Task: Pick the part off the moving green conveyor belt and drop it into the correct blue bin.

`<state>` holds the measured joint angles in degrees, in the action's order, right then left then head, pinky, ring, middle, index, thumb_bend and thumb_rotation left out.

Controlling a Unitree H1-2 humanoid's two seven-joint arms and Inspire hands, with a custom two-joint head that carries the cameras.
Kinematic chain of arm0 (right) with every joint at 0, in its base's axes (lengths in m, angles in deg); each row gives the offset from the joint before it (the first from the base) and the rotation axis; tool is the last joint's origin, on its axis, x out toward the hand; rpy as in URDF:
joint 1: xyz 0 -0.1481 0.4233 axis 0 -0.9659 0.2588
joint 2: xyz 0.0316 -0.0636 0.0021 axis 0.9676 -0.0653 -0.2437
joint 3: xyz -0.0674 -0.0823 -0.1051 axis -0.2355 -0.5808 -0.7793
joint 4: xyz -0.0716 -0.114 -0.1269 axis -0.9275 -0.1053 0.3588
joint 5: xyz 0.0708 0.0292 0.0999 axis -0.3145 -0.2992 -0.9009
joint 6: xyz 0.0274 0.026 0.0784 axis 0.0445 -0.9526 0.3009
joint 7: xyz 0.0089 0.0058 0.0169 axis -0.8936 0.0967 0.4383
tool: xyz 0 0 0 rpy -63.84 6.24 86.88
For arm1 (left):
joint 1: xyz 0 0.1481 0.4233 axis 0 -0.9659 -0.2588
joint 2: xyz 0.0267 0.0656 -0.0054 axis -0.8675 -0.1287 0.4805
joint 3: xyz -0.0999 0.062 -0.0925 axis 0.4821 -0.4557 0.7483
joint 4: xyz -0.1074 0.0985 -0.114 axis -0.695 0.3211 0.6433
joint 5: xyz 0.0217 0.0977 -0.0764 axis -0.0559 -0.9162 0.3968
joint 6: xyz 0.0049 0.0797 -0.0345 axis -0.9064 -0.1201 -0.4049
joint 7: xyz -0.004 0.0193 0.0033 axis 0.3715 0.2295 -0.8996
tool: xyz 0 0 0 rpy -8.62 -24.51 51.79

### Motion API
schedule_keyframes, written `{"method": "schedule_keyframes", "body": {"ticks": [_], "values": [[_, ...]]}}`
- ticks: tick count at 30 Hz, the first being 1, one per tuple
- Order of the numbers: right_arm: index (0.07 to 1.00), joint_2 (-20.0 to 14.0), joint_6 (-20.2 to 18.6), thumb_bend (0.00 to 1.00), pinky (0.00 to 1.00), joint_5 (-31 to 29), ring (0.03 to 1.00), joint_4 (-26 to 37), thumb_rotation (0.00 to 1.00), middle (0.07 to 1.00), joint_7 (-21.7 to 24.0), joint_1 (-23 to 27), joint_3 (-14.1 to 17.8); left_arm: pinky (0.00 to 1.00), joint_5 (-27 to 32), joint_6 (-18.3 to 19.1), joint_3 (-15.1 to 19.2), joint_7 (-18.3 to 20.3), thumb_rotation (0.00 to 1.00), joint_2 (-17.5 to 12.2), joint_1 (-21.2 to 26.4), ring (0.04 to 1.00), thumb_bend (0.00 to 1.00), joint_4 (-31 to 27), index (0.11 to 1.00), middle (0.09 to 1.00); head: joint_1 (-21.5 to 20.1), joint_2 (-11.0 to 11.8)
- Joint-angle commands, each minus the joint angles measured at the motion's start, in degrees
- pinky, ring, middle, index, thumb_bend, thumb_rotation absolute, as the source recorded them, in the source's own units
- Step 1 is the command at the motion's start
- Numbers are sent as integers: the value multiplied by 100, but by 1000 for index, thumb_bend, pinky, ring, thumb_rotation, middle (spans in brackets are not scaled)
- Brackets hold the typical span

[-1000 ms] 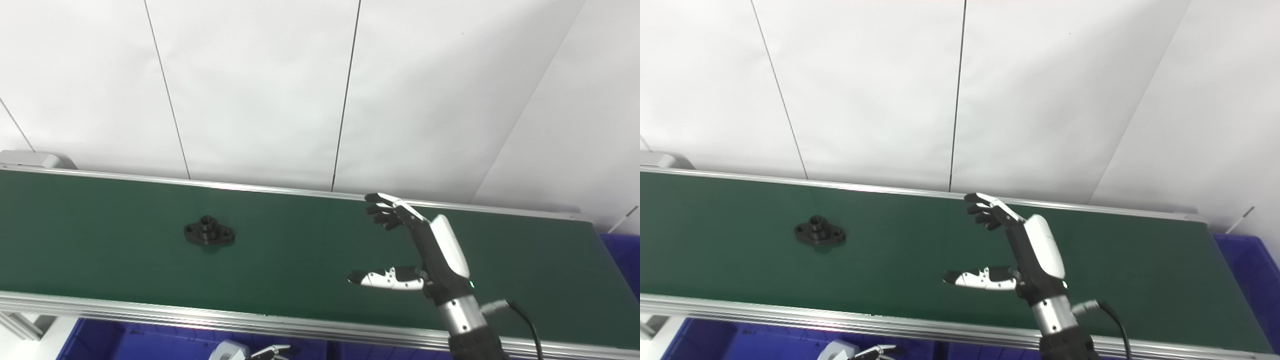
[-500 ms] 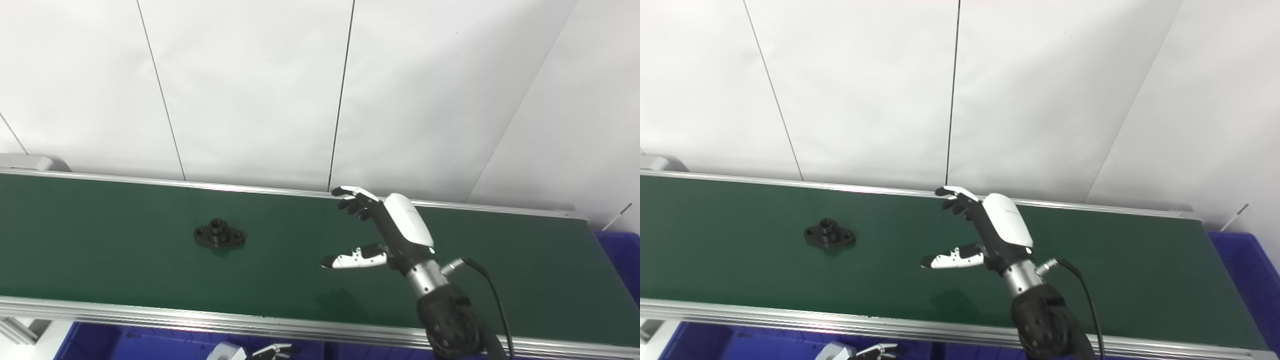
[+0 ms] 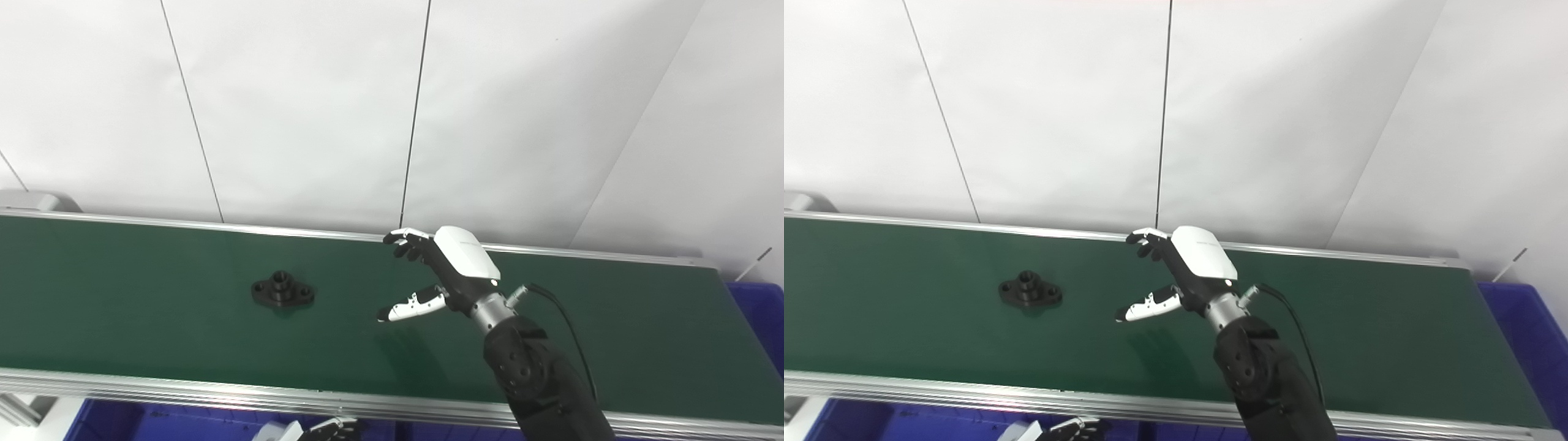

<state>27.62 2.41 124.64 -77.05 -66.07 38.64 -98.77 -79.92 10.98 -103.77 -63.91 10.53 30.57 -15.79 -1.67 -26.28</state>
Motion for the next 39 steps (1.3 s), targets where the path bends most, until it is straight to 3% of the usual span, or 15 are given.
{"method": "schedule_keyframes", "body": {"ticks": [1,11,24,39], "values": [[764,-6,0,863,629,131,688,-30,351,709,-107,334,-57,610,-13,-189,-3,-131,366,20,118,699,896,-33,801,767,22,-21],[770,76,-8,863,637,426,701,-822,365,722,-175,834,-427,534,118,-189,64,25,358,62,83,623,888,-118,817,726,116,-165],[802,126,-404,839,656,904,727,-1334,420,738,233,1442,-893,551,97,-189,74,88,322,99,69,640,878,-236,824,747,223,-362],[778,240,-556,871,667,1197,740,-1625,432,744,695,1936,-1273,582,-16,-189,0,-40,346,112,18,680,863,-310,849,793,302,-549]]}}
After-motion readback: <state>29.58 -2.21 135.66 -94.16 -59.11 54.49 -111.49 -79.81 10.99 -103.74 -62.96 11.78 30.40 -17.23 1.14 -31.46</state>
